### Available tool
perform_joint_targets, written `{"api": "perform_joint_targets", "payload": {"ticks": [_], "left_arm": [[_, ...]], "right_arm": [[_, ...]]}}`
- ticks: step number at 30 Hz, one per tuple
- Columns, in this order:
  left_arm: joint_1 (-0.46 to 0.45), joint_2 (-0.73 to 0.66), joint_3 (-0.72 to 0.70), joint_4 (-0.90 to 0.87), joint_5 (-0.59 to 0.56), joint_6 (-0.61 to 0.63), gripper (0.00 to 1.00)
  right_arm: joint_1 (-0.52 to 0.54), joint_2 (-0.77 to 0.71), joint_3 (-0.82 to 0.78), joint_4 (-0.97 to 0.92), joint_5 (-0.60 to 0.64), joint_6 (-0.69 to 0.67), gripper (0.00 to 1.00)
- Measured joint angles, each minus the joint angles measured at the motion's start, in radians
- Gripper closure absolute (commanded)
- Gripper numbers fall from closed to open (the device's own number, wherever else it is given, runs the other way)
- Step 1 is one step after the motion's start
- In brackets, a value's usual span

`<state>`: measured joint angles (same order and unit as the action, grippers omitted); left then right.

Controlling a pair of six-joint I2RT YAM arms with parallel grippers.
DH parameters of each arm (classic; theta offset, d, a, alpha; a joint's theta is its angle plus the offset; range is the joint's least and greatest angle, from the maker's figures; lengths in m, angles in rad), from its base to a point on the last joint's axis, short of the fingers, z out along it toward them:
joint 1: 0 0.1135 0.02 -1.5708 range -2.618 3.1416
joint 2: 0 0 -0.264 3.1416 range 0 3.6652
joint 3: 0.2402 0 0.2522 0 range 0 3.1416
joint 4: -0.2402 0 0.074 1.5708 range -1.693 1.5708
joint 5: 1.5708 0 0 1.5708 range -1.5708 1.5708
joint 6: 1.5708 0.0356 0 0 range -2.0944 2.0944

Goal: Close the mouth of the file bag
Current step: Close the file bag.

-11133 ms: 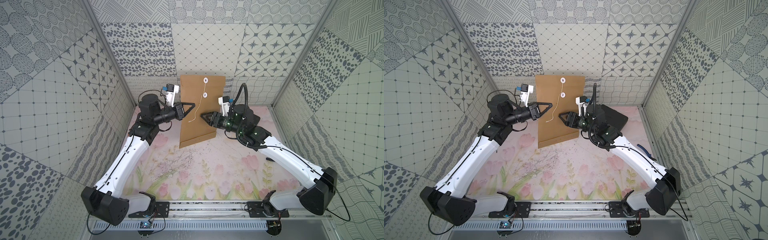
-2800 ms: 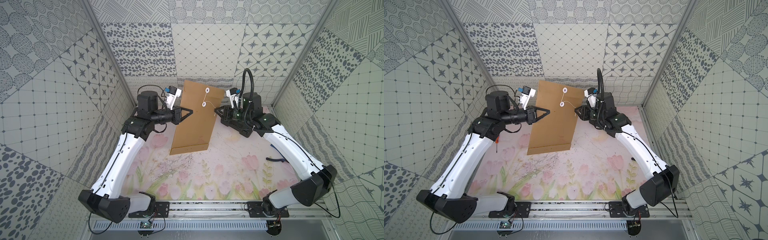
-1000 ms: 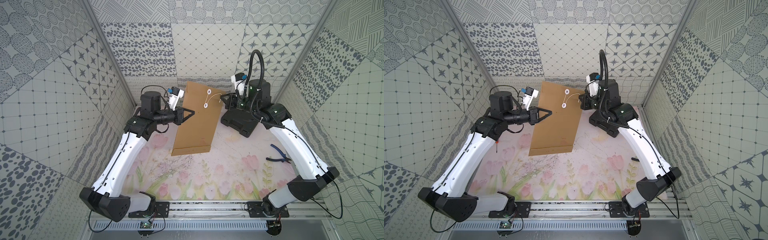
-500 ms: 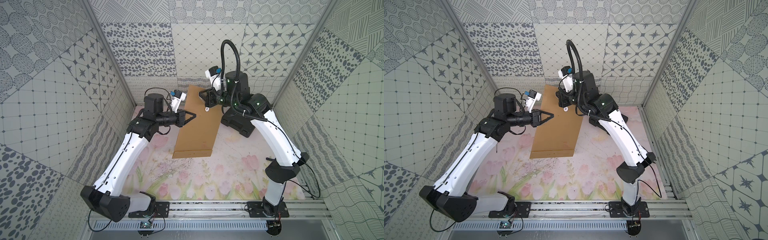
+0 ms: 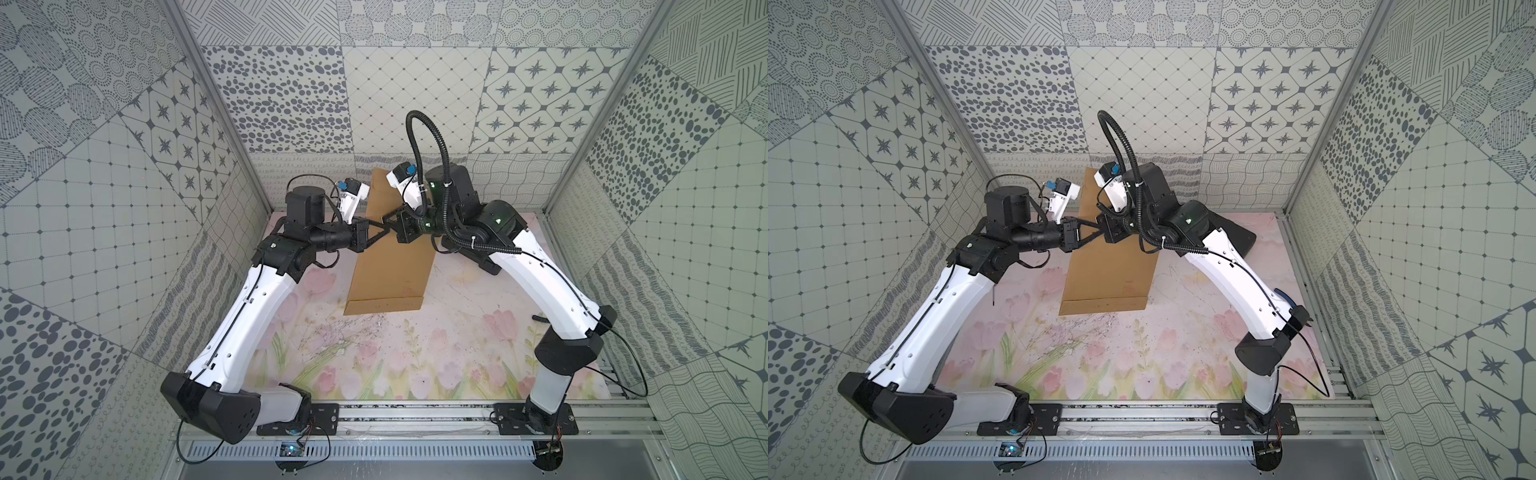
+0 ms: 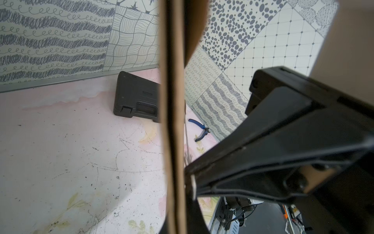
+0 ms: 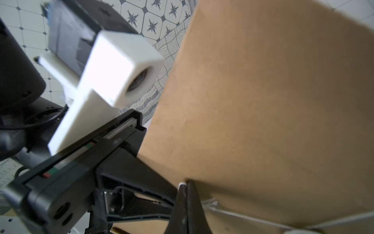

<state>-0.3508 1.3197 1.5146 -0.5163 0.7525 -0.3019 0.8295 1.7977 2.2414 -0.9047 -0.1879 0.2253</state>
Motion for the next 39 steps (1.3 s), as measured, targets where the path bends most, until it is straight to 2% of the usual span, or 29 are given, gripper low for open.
{"api": "perform_joint_targets", "payload": {"ticks": [6, 19, 29, 39], "left_arm": [[0.016, 0.001, 0.021, 0.005, -0.002, -0.003, 1.0], [0.02, 0.0, 0.052, 0.013, -0.002, -0.003, 1.0], [0.02, -0.011, 0.065, 0.01, 0.0, -0.006, 1.0], [0.024, -0.028, 0.065, -0.004, 0.0, -0.005, 1.0]], "right_arm": [[0.01, -0.109, -0.174, 0.055, -0.041, 0.023, 1.0], [-0.036, -0.223, -0.388, 0.124, -0.073, 0.058, 1.0], [-0.147, -0.249, -0.548, 0.213, -0.116, 0.116, 1.0], [-0.26, -0.249, -0.589, 0.26, -0.117, 0.127, 1.0]]}}
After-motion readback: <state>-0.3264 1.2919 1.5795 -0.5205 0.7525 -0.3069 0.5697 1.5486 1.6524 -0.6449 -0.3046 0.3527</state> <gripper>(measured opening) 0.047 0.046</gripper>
